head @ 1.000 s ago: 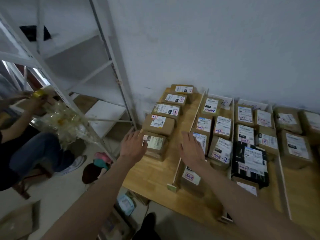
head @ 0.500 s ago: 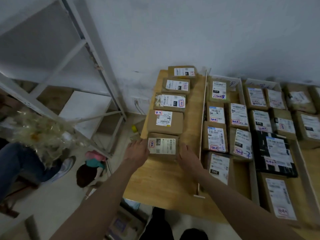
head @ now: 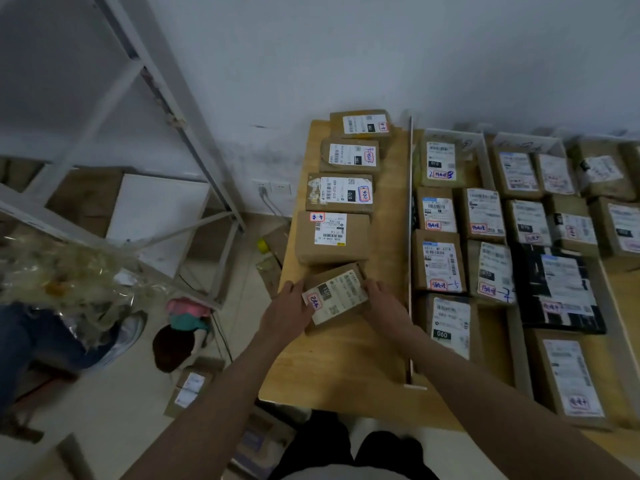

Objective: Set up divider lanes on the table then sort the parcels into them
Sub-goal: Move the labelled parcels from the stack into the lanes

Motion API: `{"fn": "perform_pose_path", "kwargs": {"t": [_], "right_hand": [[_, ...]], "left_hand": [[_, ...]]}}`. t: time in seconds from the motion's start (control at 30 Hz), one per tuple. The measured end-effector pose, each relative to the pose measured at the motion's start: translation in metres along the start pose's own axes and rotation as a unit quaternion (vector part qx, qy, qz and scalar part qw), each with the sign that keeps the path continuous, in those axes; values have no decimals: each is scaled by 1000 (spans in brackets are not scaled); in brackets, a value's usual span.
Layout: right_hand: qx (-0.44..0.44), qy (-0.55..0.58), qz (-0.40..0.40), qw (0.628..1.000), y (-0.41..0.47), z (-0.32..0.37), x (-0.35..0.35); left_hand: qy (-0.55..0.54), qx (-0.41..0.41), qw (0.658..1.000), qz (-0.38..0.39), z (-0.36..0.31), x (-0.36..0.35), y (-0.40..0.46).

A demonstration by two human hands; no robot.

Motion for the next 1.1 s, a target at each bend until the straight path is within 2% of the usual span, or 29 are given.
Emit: {"fn": "perform_pose_path", "kwargs": {"t": [0.07,0.13,0.27,0.43,0.57,0.73,0.9,1.1], "right_hand": [[4,-3,-8,1000,1,0,0],[-7,3,-50,999,-1,2,-1],[-111,49,-134,984,-10,1,-7],[-204,262,-52,942,-16,-2,-23],[-254,339,8,906,-26,4,-36],[-241,374,-19,896,-41,4,-25],[-175,440,-55,879,-62,3,-14],[-92,462,-113,875,-80,15,38]], "left_hand": [[-14,7,1000,-23,2,0,1],[-29,14,999,-42,2,1,4],[-41,2,999,-20,4,3,11],[-41,-23,998,42,6,-12,8],[-86,-15,994,69,-6,-24,2],[-155,-17,985,77,-21,-12,-7],[-186,-71,977,74,-39,9,-18],[-251,-134,959,3,-76,37,-27]]}}
Point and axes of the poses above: each hand's wrist, its own y-axis towards the middle knuckle, its own x-axis out of the back of the hand, z = x × y, the point moved 2 cm from there along y, towards the middle knuckle, and after that the axes turned 1 degree about y, right-handed, at the moved point
